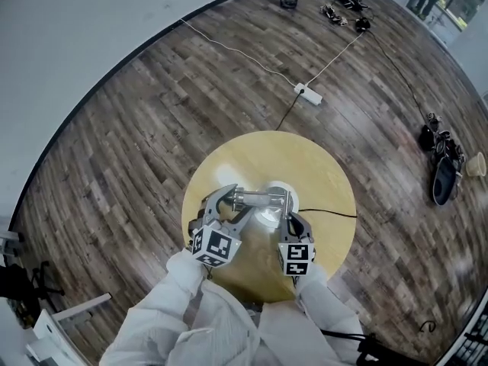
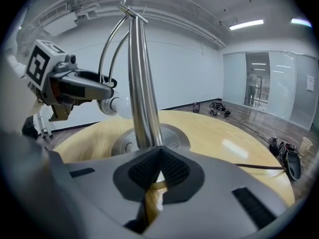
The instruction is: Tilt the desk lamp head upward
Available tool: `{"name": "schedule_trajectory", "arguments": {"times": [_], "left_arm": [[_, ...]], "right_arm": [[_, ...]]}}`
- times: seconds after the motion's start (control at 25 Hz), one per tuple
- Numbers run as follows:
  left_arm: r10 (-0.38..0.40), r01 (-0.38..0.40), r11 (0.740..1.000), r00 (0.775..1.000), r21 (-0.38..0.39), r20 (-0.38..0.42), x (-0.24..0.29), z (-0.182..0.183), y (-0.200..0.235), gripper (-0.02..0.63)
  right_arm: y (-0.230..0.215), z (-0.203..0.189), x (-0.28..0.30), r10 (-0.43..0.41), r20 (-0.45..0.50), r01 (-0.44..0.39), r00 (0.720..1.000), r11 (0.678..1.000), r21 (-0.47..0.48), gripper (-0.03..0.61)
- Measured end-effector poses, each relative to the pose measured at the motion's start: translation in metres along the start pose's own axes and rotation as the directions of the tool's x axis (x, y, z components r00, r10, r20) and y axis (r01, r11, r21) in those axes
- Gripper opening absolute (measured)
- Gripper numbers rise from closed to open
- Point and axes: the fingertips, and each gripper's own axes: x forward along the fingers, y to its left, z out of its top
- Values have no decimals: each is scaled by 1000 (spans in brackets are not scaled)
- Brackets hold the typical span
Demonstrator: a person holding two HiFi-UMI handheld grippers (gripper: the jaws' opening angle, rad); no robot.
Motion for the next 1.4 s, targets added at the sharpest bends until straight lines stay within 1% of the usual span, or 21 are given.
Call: {"name": "schedule_trajectory", "arguments": {"times": [0.08, 0.12, 0.16, 0.2, 0.28, 0.32, 0.56, 0.84, 1.04, 1.12, 1.28, 1.4], "left_arm": [[-25, 25, 1000, 1000, -8, 13, 1, 1, -2, 276], [-30, 30, 999, 999, -28, 24, 1, 1, -2, 276], [-35, 37, 997, 999, -61, 40, 0, 2, -1, 273], [-39, 46, 993, 997, -112, 61, -1, 3, 3, 269], [-49, 70, 973, 994, -219, 101, -1, 5, 10, 200], [-54, 79, 967, 993, -242, 108, -1, 6, 12, 198], [-58, 80, 966, 994, -244, 97, -3, 6, 13, 195], [-59, 73, 967, 996, -246, 64, -8, 8, 16, 190], [-72, 81, 970, 996, -228, 44, -14, 18, 9, 190], [-73, 80, 970, 997, -231, 36, -16, 17, 9, 190], [-69, 69, 968, 998, -242, 8, -22, 8, 13, 190], [-67, 67, 965, 998, -252, 7, -23, 9, 12, 190]], "right_arm": [[-1, -2, 1, 3, -6, -3, 1000, 1000, -17, 9], [-1, -2, 2, 5, -8, -6, 1000, 1000, -19, 9], [-1, -2, 2, 8, -9, -8, 1000, 1000, -20, 9], [-1, -1, 2, 10, -11, -10, 1000, 1000, -23, 9], [-1, 0, 4, 14, -14, -14, 1000, 999, -31, 9], [-1, 0, 4, 15, -15, -16, 1000, 999, -34, 9], [2, -2, 5, 37, -34, -39, 999, 996, -85, 9], [2, -4, 6, 69, -62, -73, 996, 995, -73, 9], [1, -6, 2, 93, -79, -97, 993, 994, -53, 9], [1, -5, 3, 104, -106, -110, 989, 993, -46, 9], [5, -6, 7, 148, -173, -160, 974, 985, -59, 9], [5, -6, 6, 158, -202, -172, 967, 984, -53, 9]]}}
